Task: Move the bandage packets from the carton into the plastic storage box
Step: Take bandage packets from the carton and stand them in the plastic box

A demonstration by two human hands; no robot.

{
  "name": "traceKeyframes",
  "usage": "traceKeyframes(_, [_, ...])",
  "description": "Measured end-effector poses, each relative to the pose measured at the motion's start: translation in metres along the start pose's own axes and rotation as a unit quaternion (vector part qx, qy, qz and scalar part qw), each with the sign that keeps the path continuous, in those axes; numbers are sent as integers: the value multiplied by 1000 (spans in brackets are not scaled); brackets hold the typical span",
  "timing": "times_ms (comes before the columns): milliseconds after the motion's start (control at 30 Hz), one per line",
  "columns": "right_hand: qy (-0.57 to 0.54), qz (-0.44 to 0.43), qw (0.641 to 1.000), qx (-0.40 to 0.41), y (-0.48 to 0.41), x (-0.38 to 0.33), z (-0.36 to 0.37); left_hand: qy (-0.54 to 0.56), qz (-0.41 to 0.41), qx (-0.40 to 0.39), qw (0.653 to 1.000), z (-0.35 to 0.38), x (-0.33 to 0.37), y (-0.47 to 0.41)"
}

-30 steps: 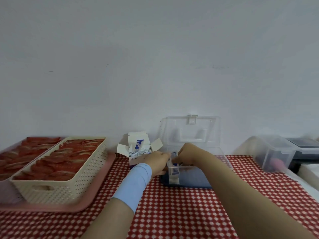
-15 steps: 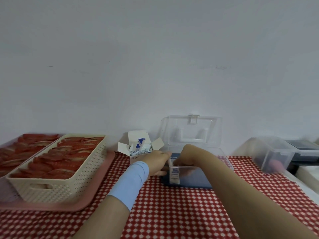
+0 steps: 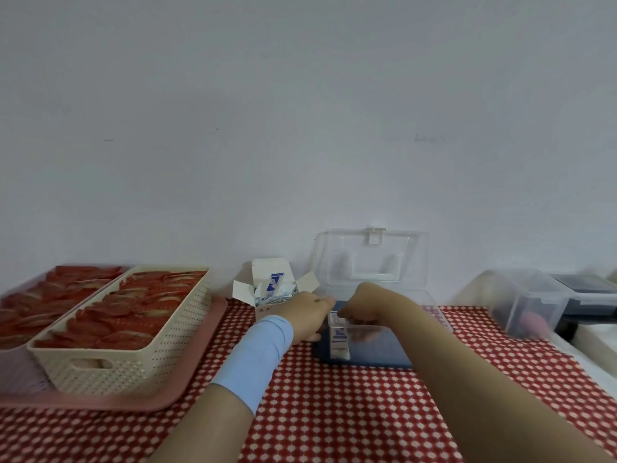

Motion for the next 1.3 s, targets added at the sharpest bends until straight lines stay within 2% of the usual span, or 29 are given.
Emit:
traceKeyframes(67, [0,-18,1000,3,3,-1,-4,-7,9,17,1000,-7,1,3])
traceKeyframes(133, [19,-20,1000,-1,6,-1,-8,48,2,33,998,-19,1,14])
traceKeyframes(200, [-14,-20,999,22,7,1,-18,104,-9,20,994,-32,0,26])
traceKeyframes(267, [-52,-43,996,64,8,-4,-30,128,14,42,991,-55,0,37])
traceKeyframes(333, [-72,-101,986,111,11,-20,-43,95,39,130,986,-84,-6,43])
traceKeyframes(400, [-70,-198,968,140,17,-49,-47,88,52,212,972,-107,-19,43])
traceKeyframes(500, [-66,-301,944,121,20,-85,-32,97,43,277,955,-117,-43,37])
traceKeyframes(700, [27,-346,932,99,0,-114,11,108,21,257,960,-97,-73,24])
traceKeyframes(900, [-27,-377,915,142,-8,-128,16,72,22,222,972,-91,-75,13])
traceKeyframes(1033, [-75,-406,898,150,-5,-139,7,64,16,280,958,-99,-75,13])
traceKeyframes(1100, [-60,-393,908,129,-9,-137,6,94,19,291,952,-100,-79,13])
traceKeyframes(1200, [31,-348,933,88,-20,-123,18,163,23,281,945,-97,-88,6])
traceKeyframes(1300, [26,-342,933,106,-24,-119,30,203,35,271,940,-96,-93,0])
Point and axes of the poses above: each hand's wrist, its own y-axis away from the middle knuckle, its own z-axis out of the palm, x = y × z, the point moved 7 cm from there along -y, towards the middle knuckle, and after that the axes turned 8 degrees about -z, right-handed, at the moved point
